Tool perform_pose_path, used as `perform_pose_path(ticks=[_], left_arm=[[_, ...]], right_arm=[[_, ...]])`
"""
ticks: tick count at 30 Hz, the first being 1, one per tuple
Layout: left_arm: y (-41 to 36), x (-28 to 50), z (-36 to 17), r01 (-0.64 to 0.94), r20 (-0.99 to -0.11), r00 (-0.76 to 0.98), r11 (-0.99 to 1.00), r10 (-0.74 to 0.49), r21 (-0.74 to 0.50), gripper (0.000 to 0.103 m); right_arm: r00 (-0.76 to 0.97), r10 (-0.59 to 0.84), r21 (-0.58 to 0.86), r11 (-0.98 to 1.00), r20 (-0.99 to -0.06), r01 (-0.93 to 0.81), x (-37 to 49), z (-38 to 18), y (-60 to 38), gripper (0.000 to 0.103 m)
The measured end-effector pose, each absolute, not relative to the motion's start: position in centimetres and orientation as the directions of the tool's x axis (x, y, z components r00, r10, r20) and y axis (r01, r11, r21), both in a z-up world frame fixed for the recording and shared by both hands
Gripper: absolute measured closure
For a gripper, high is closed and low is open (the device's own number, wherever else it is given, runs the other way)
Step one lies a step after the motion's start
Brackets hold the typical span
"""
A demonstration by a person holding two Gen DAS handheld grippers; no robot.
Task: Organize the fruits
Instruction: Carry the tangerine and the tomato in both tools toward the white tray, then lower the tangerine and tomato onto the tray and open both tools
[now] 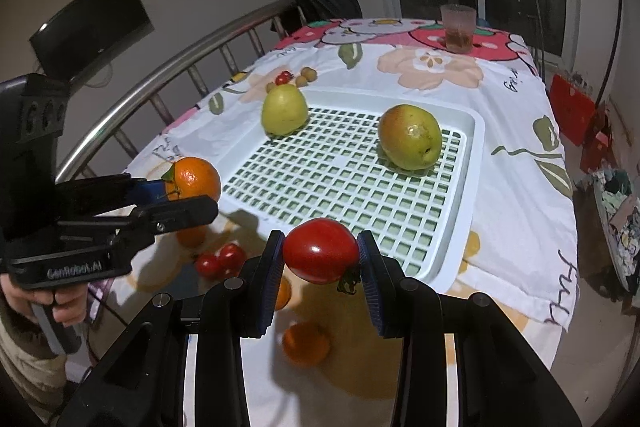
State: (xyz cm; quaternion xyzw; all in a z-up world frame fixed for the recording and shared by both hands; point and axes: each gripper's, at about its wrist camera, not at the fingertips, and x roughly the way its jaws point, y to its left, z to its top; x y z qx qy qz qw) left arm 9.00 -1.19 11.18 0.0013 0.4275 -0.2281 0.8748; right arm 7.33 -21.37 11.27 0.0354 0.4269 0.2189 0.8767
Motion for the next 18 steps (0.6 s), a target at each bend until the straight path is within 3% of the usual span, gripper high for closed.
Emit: perform_pose_path(ticks=[18], left_arm=[[-2.4,17.1,7.2,0.301,-0.83,0.451,0.931,-0.328,-0.205,0.063]], right_arm=[[0.489,0.346,0.226,0.93,-0.8,-0.289,14.8,7.9,-20.5,0.068]])
